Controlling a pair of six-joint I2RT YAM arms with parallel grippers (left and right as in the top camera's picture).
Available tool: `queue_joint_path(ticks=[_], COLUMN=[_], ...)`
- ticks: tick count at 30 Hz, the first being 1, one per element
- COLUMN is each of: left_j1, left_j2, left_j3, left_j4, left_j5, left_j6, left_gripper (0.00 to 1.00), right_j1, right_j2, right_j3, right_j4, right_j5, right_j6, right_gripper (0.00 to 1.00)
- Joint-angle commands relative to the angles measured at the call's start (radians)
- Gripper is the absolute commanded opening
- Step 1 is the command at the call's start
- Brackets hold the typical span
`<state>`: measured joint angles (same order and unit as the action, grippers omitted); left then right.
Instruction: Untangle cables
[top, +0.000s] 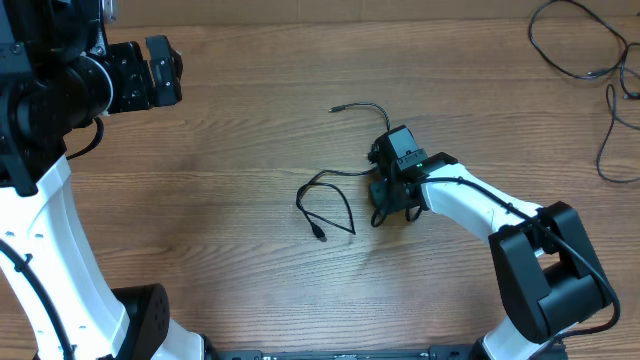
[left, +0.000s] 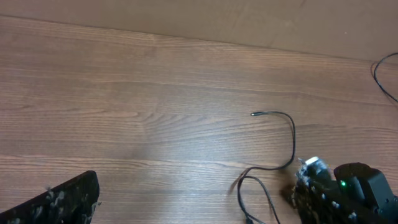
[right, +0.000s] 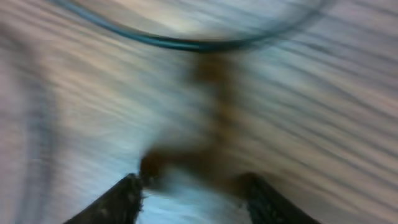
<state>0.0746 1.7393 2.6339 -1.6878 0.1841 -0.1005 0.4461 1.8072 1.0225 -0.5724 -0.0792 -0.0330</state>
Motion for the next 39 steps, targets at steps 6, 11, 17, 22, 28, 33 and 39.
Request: queue_joint_path(ticks=[6,11,17,22,28,33,39], left_j1=[0.004,0.004,0.004,0.004,0.004,0.004,0.004], left_j2=[0.001,0.001,0.009,0.020,0.044,0.079,0.095], left_j3=[0.005,0.005,0.005,0.005,0.005,0.005,0.005], left_j4=[-0.002,-0.002,-0.002,-0.002,-0.002,-0.002,-0.002], left_j5=[0.003,-0.008,-0.008,-0.008,-0.008,-0.007,-0.007], left_j6=[0.027,0.027,0.027,0.027,0.027,0.027,0.026], left_gripper=[1.00,1.00,1.00,1.00,1.00,1.00,1.00], right_j1=[0.160,0.277,0.388,0.398,0.404,0.418,0.418], right_j2=[-0.009,-0.037,-0.100,-0.098,-0.111,-0.168,-0.161], right_j3=[-0.004,0.055,0.134,0.116,0.125,0.161,0.117], right_j4=[0.000,-0.089,-0.092,-0.116,-0.227,-0.230,-0.143], right_j5=[-0.256,-0.159,-0.063,-0.053,-0.050,-0.013,-0.066], right_j6=[0.010,-0.002,-0.154,-0.155,-0.159,-0.217,-0.230], right_gripper=[0.64,0.49,0.67,0.65,0.59,0.60,0.62])
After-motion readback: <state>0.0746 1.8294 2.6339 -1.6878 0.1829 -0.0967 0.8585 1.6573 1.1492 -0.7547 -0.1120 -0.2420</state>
